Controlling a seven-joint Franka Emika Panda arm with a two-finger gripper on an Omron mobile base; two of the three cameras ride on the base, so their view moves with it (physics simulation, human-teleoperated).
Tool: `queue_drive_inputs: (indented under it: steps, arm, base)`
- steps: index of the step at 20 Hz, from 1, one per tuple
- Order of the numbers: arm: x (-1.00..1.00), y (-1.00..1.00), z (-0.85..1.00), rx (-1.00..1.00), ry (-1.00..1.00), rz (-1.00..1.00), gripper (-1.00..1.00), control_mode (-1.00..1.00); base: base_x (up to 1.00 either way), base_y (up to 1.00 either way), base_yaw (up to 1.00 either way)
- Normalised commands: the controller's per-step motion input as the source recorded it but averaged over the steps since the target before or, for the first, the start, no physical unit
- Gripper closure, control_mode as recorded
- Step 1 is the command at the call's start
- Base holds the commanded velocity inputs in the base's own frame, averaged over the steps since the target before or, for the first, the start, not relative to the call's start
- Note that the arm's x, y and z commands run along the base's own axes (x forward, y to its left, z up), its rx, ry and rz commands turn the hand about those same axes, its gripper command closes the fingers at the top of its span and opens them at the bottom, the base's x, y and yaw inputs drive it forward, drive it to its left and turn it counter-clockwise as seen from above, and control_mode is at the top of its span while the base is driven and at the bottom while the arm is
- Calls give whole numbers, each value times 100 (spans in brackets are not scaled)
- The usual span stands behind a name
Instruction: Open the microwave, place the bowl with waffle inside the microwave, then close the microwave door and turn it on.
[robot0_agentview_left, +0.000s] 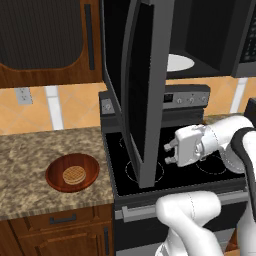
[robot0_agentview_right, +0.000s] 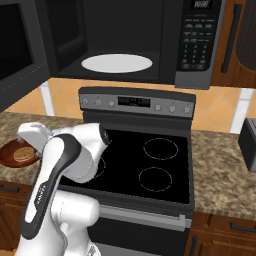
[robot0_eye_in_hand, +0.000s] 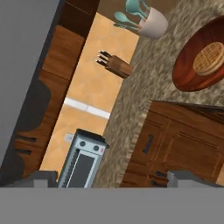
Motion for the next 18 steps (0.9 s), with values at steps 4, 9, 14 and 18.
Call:
queue_drive_inputs:
  steps: [4, 9, 14, 18]
  arm:
    - [31, 59, -37, -13, 9, -6, -100, -100]
    - [35, 47, -24, -12, 5, 0, -100, -100]
    - [31, 22, -55, -11, 0, 0, -100, -100]
    - [34, 16, -38, -5, 1, 0, -100, -100]
  base:
    - [0, 0, 0]
    - [0, 0, 0]
    - [0, 0, 0]
    - [0, 0, 0]
